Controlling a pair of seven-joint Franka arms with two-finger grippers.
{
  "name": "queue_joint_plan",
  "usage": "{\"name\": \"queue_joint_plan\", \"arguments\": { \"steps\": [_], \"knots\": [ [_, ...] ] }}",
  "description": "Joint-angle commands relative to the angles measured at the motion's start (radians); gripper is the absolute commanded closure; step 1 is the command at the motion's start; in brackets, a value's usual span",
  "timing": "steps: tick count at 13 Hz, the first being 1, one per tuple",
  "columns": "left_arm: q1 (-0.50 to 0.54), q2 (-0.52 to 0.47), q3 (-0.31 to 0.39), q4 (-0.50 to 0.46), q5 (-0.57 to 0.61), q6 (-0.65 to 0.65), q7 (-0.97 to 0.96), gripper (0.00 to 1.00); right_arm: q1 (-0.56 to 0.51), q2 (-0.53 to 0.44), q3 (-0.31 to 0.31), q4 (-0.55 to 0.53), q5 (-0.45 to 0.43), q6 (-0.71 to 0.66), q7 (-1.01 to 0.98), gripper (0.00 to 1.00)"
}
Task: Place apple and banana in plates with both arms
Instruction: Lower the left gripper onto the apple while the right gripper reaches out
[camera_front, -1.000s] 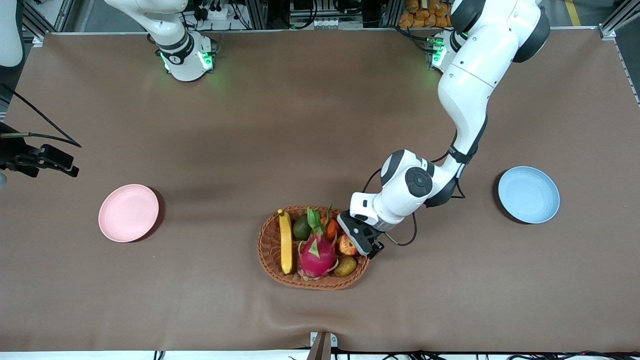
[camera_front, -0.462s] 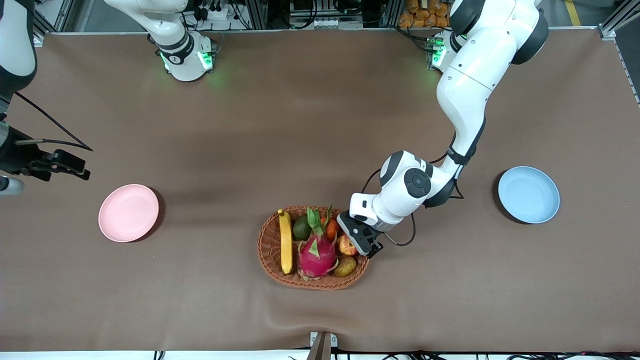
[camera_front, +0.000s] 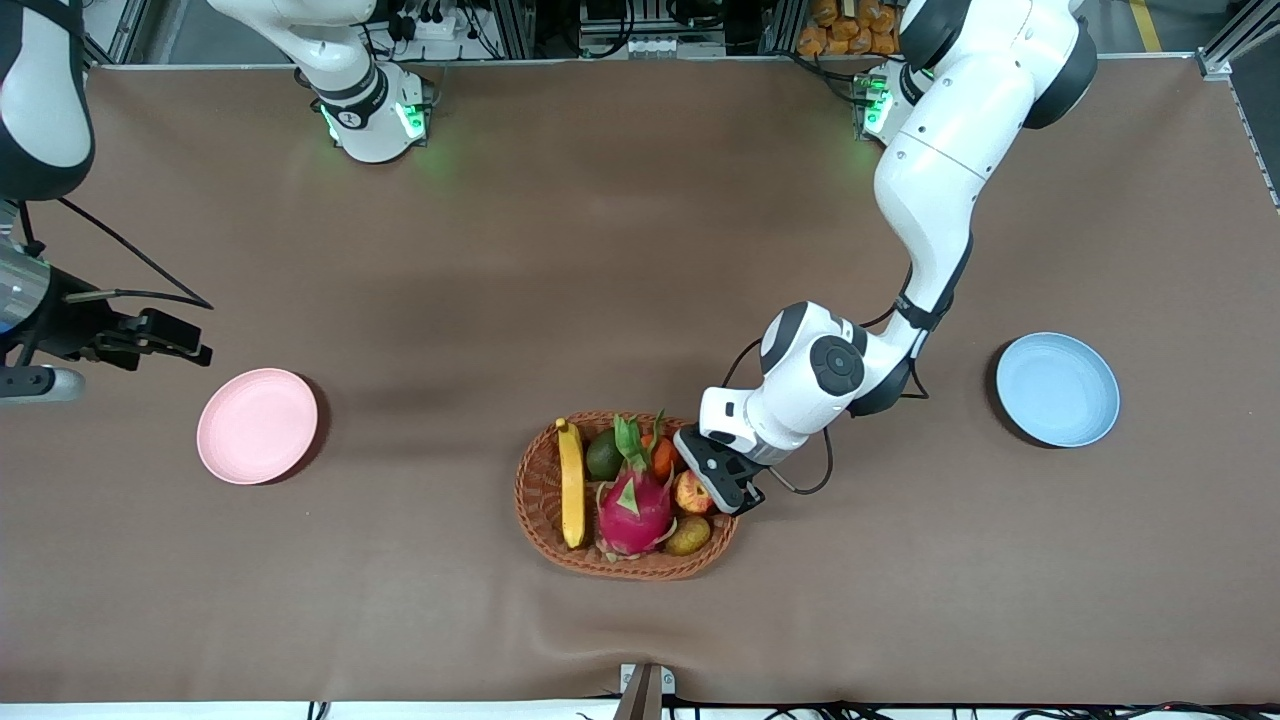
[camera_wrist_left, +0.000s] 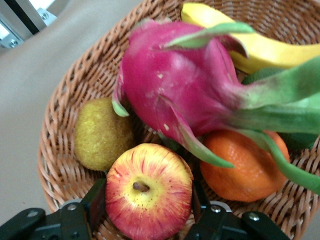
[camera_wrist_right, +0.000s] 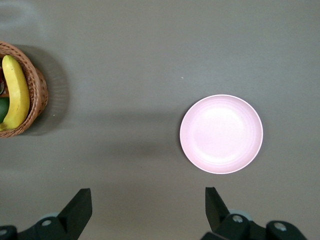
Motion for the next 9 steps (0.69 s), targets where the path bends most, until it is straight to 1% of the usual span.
{"name": "queue_joint_plan", "arguments": {
  "steps": [1, 4, 6, 9],
  "knots": [
    [0.014, -0.042, -0.021, 0.0, -0.034, -0.055, 0.021, 0.55, 0.014, 0.007, -0.003, 0.012, 0.014, -0.034, -0.009, 0.0],
    [0.028, -0.071, -0.024, -0.012, -0.034, -0.105, 0.005, 0.55, 0.02, 0.007, -0.002, 0.012, 0.016, -0.069, -0.048, 0.0],
    [0.035, -0.091, -0.024, -0.045, -0.034, -0.109, -0.001, 0.55, 0.061, 0.007, -0.002, 0.012, 0.016, -0.092, -0.089, 0.0],
    [0.064, -0.152, -0.026, -0.051, -0.034, -0.218, -0.011, 0.55, 0.143, 0.022, -0.003, -0.007, 0.016, -0.086, -0.096, 0.0]
  ]
}}
